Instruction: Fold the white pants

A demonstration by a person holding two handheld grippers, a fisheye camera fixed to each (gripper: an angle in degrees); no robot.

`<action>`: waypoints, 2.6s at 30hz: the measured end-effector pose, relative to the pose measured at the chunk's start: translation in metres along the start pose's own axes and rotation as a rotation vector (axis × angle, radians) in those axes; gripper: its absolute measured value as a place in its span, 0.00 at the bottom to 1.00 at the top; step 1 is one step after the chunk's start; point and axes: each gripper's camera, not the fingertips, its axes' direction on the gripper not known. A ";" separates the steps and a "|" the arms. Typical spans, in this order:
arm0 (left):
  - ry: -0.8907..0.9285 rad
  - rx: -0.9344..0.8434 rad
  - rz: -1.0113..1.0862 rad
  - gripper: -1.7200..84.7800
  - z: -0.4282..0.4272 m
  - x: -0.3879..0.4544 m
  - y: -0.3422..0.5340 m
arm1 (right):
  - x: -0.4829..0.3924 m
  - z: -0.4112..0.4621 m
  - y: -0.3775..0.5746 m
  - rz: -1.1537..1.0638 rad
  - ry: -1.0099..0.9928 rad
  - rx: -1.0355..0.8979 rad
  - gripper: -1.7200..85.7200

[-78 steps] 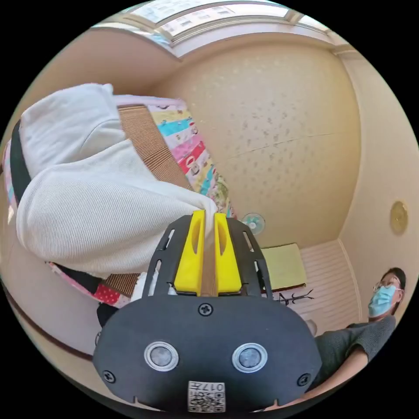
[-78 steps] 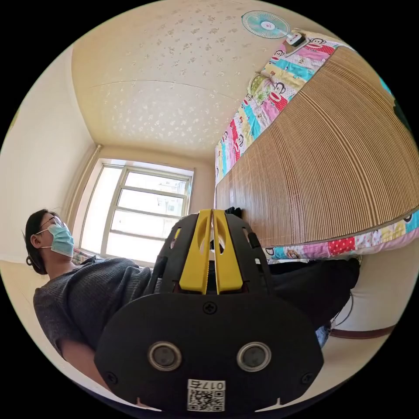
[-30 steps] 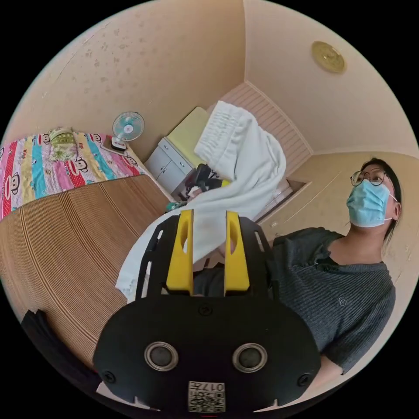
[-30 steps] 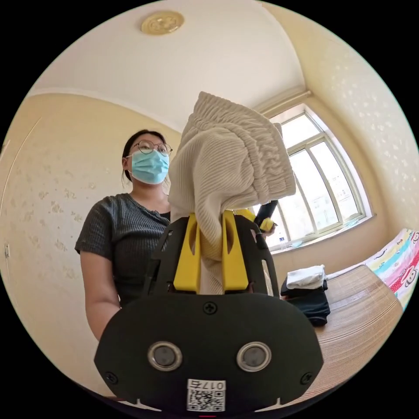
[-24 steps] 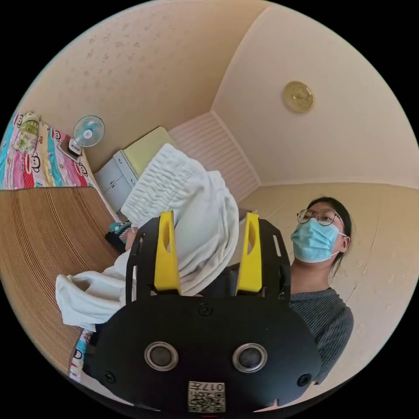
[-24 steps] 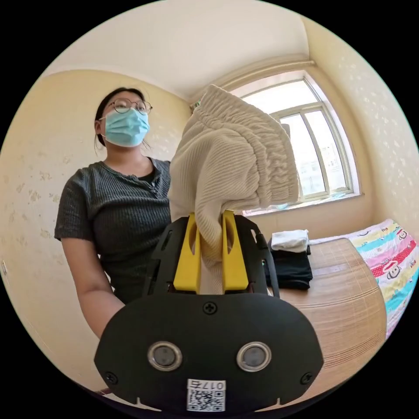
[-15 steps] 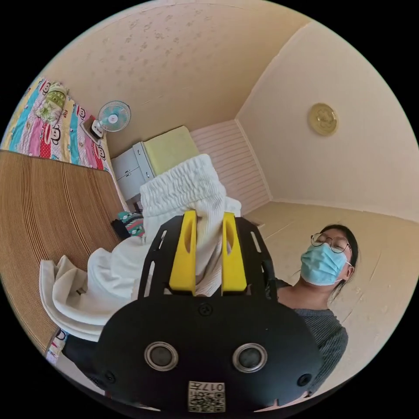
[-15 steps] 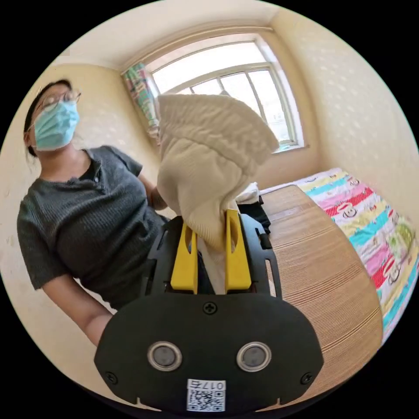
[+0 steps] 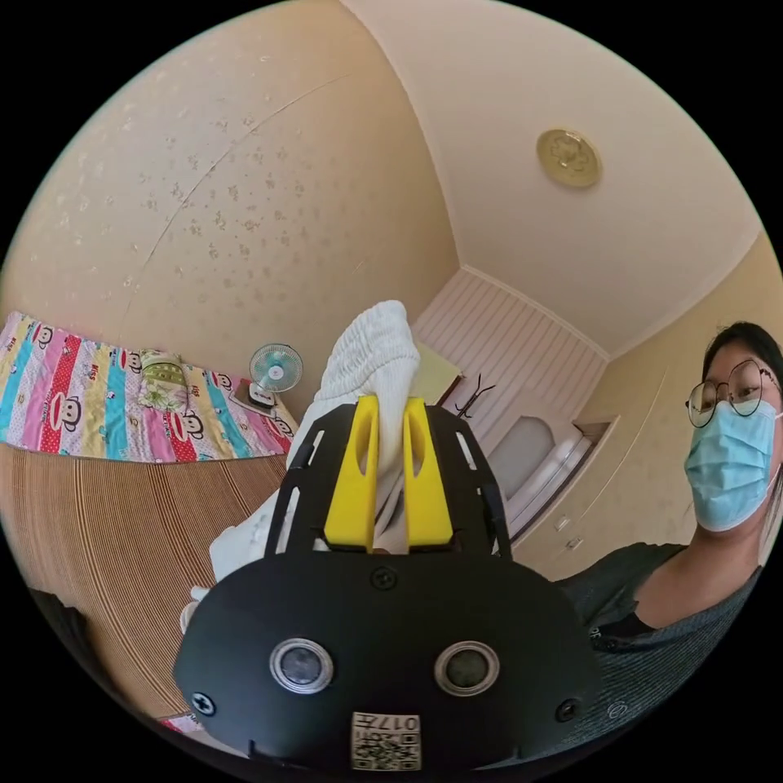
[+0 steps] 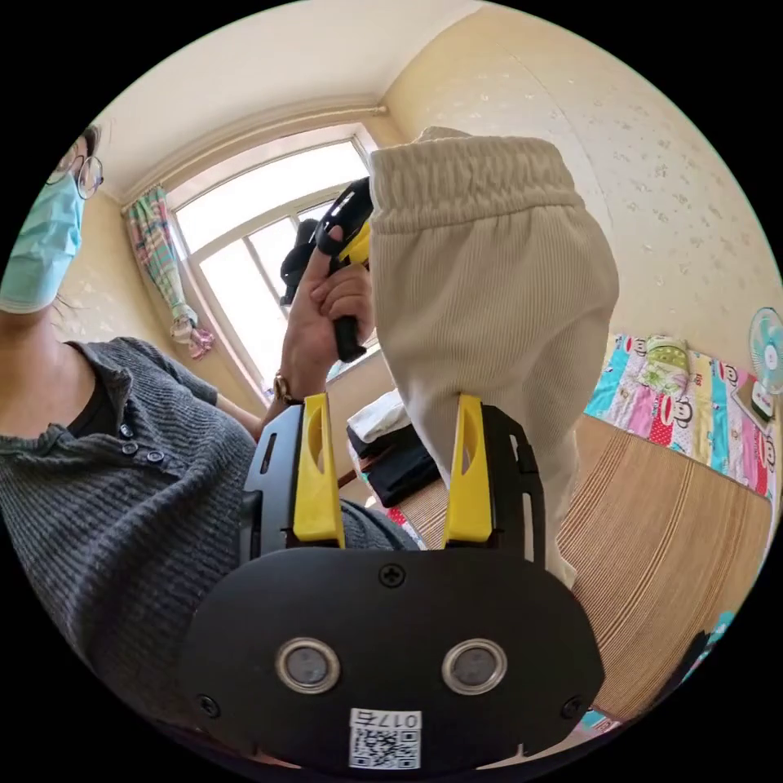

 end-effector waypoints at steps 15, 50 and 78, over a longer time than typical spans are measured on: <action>0.065 -0.305 0.162 0.08 0.073 0.086 0.032 | -0.009 0.049 0.005 0.173 0.015 0.102 0.23; 0.073 0.342 0.508 0.07 -0.266 0.218 -0.183 | -0.157 -0.278 -0.247 -0.504 -0.059 0.197 0.04; -1.011 -0.660 -0.183 0.11 -0.038 -0.515 -0.170 | 0.642 0.020 -0.131 0.706 0.161 -0.546 0.05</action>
